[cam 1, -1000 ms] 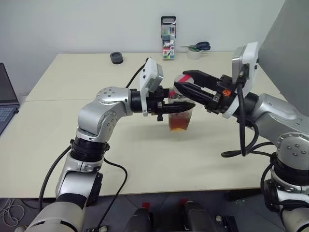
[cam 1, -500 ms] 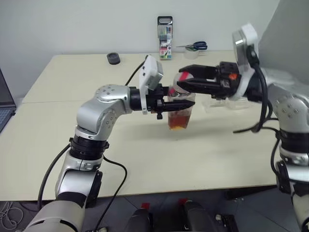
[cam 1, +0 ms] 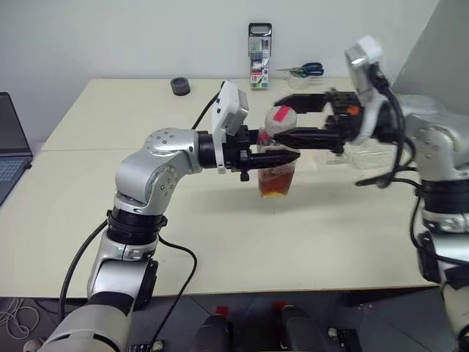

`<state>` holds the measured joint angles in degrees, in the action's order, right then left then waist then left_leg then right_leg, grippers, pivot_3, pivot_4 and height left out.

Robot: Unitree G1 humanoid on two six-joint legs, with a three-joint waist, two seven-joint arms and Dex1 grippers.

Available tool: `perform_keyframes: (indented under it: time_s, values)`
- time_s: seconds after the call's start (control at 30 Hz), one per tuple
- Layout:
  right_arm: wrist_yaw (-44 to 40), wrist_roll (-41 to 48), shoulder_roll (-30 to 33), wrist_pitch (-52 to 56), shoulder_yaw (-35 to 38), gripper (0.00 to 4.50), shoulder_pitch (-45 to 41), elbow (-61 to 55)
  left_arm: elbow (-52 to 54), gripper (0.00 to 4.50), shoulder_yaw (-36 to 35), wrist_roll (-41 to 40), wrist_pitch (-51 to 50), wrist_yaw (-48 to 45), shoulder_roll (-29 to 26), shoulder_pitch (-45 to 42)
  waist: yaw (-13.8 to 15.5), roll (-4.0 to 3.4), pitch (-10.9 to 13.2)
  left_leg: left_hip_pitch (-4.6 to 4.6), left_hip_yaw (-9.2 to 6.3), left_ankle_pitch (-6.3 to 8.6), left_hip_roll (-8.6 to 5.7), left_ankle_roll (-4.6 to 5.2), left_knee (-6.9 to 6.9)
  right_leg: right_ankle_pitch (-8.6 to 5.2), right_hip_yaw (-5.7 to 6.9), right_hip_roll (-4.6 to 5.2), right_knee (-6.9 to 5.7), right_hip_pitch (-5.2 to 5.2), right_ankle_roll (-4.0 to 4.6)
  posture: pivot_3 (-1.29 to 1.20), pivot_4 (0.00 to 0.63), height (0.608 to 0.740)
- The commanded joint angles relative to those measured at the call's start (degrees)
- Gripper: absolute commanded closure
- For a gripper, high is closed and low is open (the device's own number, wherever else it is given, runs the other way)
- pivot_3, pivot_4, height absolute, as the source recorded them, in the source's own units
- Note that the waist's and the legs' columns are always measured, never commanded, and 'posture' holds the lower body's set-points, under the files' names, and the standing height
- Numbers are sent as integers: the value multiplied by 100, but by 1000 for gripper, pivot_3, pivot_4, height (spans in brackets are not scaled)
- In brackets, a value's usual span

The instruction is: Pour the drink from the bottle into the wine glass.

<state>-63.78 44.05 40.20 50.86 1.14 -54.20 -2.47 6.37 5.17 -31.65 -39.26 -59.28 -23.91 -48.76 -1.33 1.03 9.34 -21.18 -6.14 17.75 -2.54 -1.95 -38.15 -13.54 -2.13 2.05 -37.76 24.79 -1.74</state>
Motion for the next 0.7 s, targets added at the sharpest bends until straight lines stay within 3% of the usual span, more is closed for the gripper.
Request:
perform_keyframes:
  time_s: [0.03, 0.17, 0.4, 0.6, 0.7]
  values:
    - [763, 803, 193, 789, 807, 17, 477, -1253, 157, 2686, -133, -131, 149, -8, 6, -55, 0, 0, 0, -6, 0, 0, 0, 0, 1, 0, 0, 0, -2, 7, 0, 0, 150, 740]
    - [2281, 1616, -239, 1291, 1447, 17, 869, -2138, -1, 2686, -105, -74, 240, -9, 76, -105, -57, 0, 0, -12, 18, 0, 4, 1, 1, 0, -5, -3, -24, 30, 0, 0, 150, 740]
    - [4197, 966, -1242, 719, 1022, 17, 1013, -3131, -225, 2686, -20, -3, 358, -47, 183, -265, -45, -1, -1, -7, 22, -1, 3, 0, -8, 0, -5, -5, -34, 29, 0, 0, 150, 740]
    - [4584, 755, -1396, 566, 767, 17, 1186, -3336, -264, 2686, -2, -2, 375, -79, 142, -312, -40, -1, -1, -26, 14, -1, 1, 0, -19, 0, -4, -4, -29, 37, 0, 0, 150, 740]
    - [4700, 805, -1500, 455, 783, 648, 1190, -3298, -203, 2686, 5, -7, 347, -78, 107, -287, -41, -1, -1, -29, 12, -1, 1, 0, -22, 0, -3, -4, -31, 38, 0, 0, 150, 740]
